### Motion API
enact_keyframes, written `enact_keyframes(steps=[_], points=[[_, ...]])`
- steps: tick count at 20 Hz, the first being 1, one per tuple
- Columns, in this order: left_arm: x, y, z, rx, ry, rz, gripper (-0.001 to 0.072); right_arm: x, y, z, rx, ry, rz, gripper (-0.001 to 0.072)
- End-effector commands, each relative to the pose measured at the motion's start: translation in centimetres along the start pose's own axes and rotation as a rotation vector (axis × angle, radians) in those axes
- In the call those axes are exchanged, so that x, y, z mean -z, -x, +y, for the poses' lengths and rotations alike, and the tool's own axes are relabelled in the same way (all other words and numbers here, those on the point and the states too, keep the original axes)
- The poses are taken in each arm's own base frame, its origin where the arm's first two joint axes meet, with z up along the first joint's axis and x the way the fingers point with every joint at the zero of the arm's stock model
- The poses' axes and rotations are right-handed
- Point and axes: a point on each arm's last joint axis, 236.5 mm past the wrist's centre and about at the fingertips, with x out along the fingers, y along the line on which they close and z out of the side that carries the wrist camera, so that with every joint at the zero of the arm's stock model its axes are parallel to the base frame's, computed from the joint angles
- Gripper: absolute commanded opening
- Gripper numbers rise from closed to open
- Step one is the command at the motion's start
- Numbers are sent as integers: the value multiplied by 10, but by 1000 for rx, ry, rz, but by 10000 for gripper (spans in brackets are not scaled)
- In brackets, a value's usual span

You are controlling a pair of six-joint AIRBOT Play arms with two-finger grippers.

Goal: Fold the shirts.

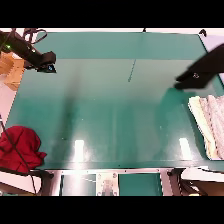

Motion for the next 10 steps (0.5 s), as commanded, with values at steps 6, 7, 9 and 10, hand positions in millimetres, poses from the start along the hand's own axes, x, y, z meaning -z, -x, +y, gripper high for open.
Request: enact_keyframes(steps=[6,7,9,10], points=[[3,0,-1,6,-1,11,26,3,109,-101,190,-299,-34,17],[3,0,-2,7,-1,11,26,12,117,-112,224,-318,-12,17],[3,0,-2,10,-1,11,26,34,138,-139,351,-377,34,16],[3,0,-4,16,-1,11,26,41,153,-153,437,-424,25,16]])
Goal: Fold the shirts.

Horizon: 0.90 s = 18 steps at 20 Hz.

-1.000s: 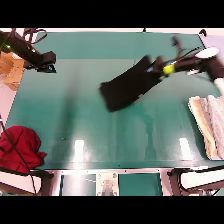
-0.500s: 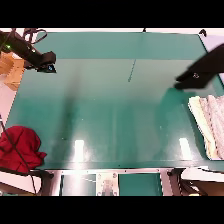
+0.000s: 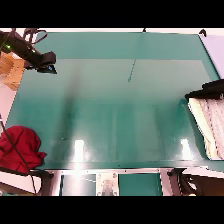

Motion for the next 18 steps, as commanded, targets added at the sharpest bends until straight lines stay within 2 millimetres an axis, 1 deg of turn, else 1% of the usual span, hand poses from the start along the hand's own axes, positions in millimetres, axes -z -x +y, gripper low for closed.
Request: enact_keyframes(steps=[1,3,5,6,9,13,15,16,17,18], points=[[0,0,-4,17,-1,1,26,15,36,-63,240,-153,-5,16],[0,1,-10,41,-3,0,26,20,58,-80,338,-201,-49,16],[0,1,-13,55,-5,-2,26,32,73,-108,481,-254,-56,16],[0,1,-14,55,-5,-1,26,41,77,-123,544,-277,-39,16],[2,1,-13,55,-13,8,26,71,77,-164,679,-361,39,16],[4,1,-13,56,-32,17,26,119,64,-205,786,-467,187,16],[4,1,-13,56,-32,17,26,140,62,-226,855,-509,248,17],[4,1,-13,56,-32,17,26,147,59,-235,872,-518,265,19],[4,1,-14,56,-32,16,26,156,55,-241,884,-527,290,95],[4,1,-14,56,-32,16,26,164,52,-245,889,-538,317,432]])
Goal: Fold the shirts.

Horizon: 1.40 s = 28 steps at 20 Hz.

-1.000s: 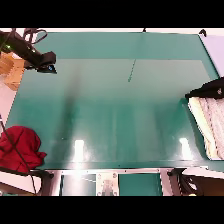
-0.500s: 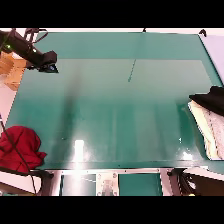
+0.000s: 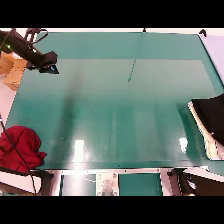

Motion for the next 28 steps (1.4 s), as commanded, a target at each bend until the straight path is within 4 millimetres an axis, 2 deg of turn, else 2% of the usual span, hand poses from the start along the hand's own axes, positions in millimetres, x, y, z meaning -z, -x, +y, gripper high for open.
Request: enact_keyframes(steps=[1,3,4,6,7,8,9,11,12,14,16,17,19,21,23,25,26,28], points=[[0,0,-1,1,-5,1,26,12,-29,-20,89,-22,70,613],[1,0,-1,2,-5,2,26,5,-21,-14,70,-17,43,613],[1,0,-1,2,-5,2,26,0,-12,-4,34,-5,17,613],[-1,0,-1,2,-13,-4,26,-10,18,33,-83,44,-63,609],[-2,0,-1,2,-20,-11,26,-14,36,59,-163,87,-117,585],[-3,0,-1,4,-32,-14,26,-16,58,93,-260,147,-176,352],[-3,1,-2,5,-31,-13,26,-11,82,131,-366,240,-231,41],[-3,1,-6,22,-31,-14,26,16,117,200,-523,426,-302,19],[-2,1,-8,30,-25,-8,25,37,124,227,-561,520,-315,18],[9,1,-20,67,5,6,25,89,120,267,-566,727,-324,16],[36,-3,-32,74,4,8,25,146,99,286,-542,893,-311,15],[53,-8,-39,78,1,6,25,175,82,291,-532,978,-298,16],[95,-19,-50,84,2,3,25,230,40,283,-505,1123,-246,16],[144,-27,-53,91,19,25,25,277,-7,260,-481,1222,-184,15],[179,-27,-53,100,48,12,25,310,-45,237,-476,1299,-150,16],[199,-21,-53,101,45,-10,25,332,-67,227,-489,1360,-141,16],[203,-18,-54,102,38,-14,26,340,-76,220,-474,1397,-122,17],[205,-16,-56,105,44,-12,26,356,-91,190,-390,1437,-6,17]])
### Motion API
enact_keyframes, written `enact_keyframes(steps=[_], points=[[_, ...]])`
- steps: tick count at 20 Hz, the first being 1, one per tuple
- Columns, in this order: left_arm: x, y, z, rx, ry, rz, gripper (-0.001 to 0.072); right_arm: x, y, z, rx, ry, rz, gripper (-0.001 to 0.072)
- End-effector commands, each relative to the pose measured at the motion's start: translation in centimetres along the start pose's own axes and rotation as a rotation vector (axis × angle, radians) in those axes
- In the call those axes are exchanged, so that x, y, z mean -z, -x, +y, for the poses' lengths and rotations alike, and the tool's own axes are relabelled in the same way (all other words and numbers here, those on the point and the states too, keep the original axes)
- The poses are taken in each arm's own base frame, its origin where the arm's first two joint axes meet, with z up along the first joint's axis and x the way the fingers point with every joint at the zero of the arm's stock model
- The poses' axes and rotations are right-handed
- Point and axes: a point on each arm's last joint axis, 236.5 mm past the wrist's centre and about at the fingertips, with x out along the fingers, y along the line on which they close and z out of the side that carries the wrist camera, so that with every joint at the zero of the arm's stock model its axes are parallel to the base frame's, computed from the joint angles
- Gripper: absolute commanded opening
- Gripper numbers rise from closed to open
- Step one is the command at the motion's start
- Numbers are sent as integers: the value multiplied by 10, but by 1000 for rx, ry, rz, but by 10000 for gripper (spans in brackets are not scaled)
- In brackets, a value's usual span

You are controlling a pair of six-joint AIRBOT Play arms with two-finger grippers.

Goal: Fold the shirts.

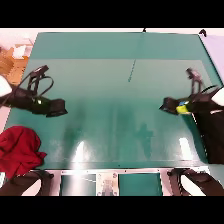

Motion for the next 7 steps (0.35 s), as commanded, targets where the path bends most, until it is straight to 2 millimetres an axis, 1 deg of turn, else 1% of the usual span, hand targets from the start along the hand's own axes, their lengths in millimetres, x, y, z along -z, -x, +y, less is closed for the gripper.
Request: enact_keyframes(steps=[1,3,7], points=[[18,0,0,4,30,-7,26,54,-18,18,-28,72,143,17],[14,0,0,5,36,-21,26,59,-19,21,-31,89,156,18],[13,0,0,6,73,-29,26,59,-19,21,-30,89,156,17]])
